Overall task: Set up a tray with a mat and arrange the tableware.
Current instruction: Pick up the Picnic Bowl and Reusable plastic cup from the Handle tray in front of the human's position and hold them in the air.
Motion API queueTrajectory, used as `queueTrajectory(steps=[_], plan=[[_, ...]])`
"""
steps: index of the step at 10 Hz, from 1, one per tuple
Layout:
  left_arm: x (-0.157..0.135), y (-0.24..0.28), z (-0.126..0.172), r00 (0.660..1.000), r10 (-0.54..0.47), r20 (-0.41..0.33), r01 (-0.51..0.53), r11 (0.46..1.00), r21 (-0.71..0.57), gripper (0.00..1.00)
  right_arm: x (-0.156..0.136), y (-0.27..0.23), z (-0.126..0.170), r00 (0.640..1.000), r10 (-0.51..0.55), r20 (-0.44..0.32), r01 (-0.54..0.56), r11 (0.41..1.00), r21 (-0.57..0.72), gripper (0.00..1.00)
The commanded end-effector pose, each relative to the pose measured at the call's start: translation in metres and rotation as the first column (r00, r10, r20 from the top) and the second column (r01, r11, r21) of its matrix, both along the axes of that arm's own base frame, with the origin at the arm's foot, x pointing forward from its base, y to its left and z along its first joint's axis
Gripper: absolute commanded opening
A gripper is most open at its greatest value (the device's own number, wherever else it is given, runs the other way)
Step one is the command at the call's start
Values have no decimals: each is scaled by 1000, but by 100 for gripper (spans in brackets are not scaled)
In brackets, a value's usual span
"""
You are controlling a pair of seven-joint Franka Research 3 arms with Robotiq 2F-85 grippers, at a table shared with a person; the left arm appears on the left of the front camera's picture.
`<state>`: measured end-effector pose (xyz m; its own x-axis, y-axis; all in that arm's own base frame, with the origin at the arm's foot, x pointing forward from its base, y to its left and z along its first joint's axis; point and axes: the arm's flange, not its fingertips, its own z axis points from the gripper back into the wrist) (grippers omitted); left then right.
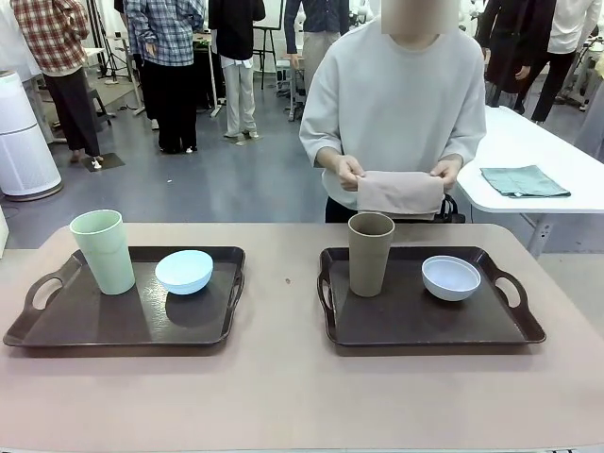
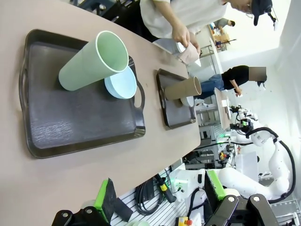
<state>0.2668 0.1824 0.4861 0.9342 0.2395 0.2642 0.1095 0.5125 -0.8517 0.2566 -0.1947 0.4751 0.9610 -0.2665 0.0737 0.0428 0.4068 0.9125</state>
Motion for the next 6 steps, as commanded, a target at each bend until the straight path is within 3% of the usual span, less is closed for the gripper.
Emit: queueTrajectory(steps=[1,6], plan=[[0,2,0,1000,-9,28,9,1000,-11,100,2,-1,-1,1000,8,19,-8,1000,18,100],[0,2,0,1000,-9,28,9,1000,-11,100,2,-1,-1,1000,8,19,-8,1000,18,100]])
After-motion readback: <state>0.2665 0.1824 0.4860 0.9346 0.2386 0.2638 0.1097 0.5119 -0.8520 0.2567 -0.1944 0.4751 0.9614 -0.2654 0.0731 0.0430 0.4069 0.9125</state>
